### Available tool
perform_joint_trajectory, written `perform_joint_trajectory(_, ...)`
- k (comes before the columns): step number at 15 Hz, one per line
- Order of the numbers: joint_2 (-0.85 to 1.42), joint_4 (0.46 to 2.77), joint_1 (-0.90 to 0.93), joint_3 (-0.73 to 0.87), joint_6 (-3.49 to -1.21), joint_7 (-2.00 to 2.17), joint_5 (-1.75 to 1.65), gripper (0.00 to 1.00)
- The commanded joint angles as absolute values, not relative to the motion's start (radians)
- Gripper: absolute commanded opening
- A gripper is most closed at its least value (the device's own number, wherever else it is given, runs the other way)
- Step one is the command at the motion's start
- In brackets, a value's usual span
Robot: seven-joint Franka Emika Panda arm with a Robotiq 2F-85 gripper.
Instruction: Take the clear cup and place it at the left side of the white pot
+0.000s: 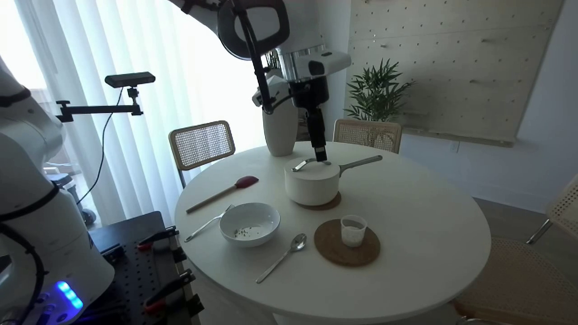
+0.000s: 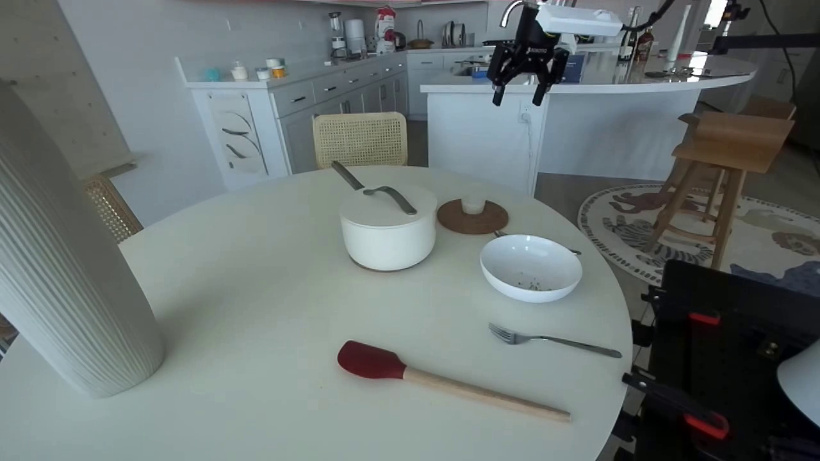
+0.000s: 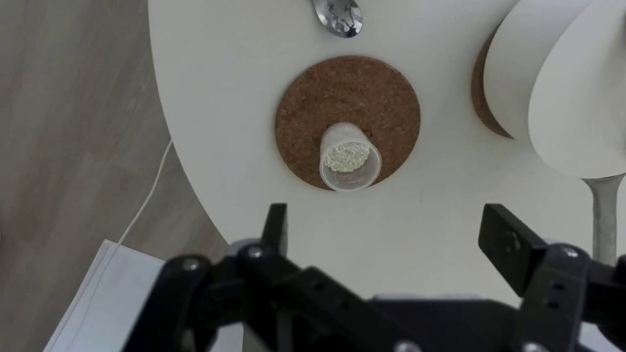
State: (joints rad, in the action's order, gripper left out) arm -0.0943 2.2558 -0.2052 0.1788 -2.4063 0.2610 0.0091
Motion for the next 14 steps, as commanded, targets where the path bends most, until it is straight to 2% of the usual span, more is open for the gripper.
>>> perform_joint_trajectory(1,0.004,2.183,-0.214,0.204,-2.430,0.231,0.064,1.00)
perform_joint_trajectory(14,0.312,1.962,-0.259,0.215,-2.436,0.102,0.181,1.00)
